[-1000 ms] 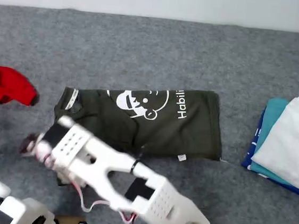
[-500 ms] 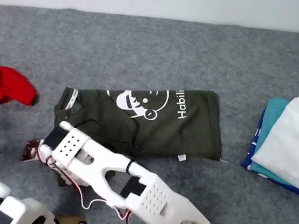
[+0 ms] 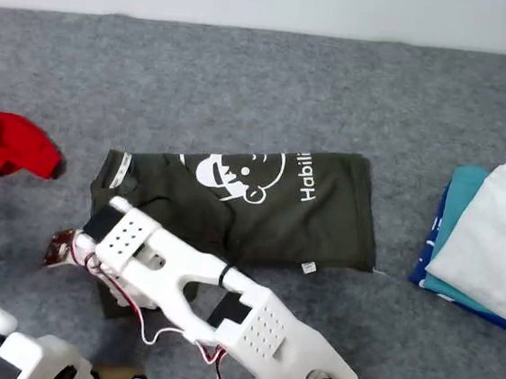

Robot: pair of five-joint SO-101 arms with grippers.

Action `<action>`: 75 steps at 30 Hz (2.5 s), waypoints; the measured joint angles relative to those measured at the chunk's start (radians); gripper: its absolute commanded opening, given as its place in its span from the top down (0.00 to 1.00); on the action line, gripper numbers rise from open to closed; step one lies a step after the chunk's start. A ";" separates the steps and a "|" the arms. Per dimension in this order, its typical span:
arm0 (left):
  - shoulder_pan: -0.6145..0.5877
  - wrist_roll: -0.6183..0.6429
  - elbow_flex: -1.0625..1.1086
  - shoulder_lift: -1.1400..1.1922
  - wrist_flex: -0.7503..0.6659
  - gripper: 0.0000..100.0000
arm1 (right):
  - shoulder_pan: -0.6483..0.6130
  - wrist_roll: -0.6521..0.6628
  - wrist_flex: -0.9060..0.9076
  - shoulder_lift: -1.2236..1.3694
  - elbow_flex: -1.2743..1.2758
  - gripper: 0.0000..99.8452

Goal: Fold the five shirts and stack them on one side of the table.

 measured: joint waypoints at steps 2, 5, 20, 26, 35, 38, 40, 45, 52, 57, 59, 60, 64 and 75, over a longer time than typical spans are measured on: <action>0.000 0.000 0.000 0.000 0.000 0.99 | 0.017 0.000 0.008 -0.029 0.002 0.99; 0.000 0.000 0.000 0.000 0.000 0.99 | 0.058 0.000 0.012 -0.084 0.002 0.99; 0.000 0.000 0.000 0.000 0.000 0.99 | 0.321 0.000 -0.196 -0.123 0.002 0.99; 0.000 0.002 0.025 0.000 0.000 0.99 | 0.390 0.000 -0.244 -0.072 0.002 0.93; 0.000 0.002 0.044 0.000 -0.002 0.99 | 0.457 -0.097 -0.267 -0.046 -0.029 0.83; 0.000 0.002 0.044 0.000 -0.002 0.99 | 0.459 -0.101 -0.203 -0.046 -0.129 0.89; 0.000 0.002 0.044 0.000 -0.002 0.99 | 0.439 -0.103 -0.147 -0.046 -0.213 0.95; 0.000 0.002 0.044 0.000 -0.002 0.99 | 0.316 -0.103 0.021 -0.048 -0.368 0.99; 0.000 0.003 0.044 0.000 -0.002 0.99 | 0.216 -0.103 0.049 0.034 -0.376 0.99; 0.000 0.003 0.044 0.000 -0.002 0.99 | 0.238 -0.061 -0.015 0.172 -0.376 0.99; 0.000 0.003 0.044 0.000 -0.002 0.99 | 0.273 0.002 -0.048 0.195 -0.384 0.99; 0.000 0.003 0.044 0.000 -0.002 0.99 | 0.293 0.025 -0.063 0.204 -0.413 0.99; 0.000 0.003 0.044 0.000 -0.002 0.99 | 0.384 0.051 -0.091 0.219 -0.537 0.99; 0.000 0.003 0.044 0.000 -0.002 0.99 | 0.331 0.057 0.029 0.218 -0.753 0.99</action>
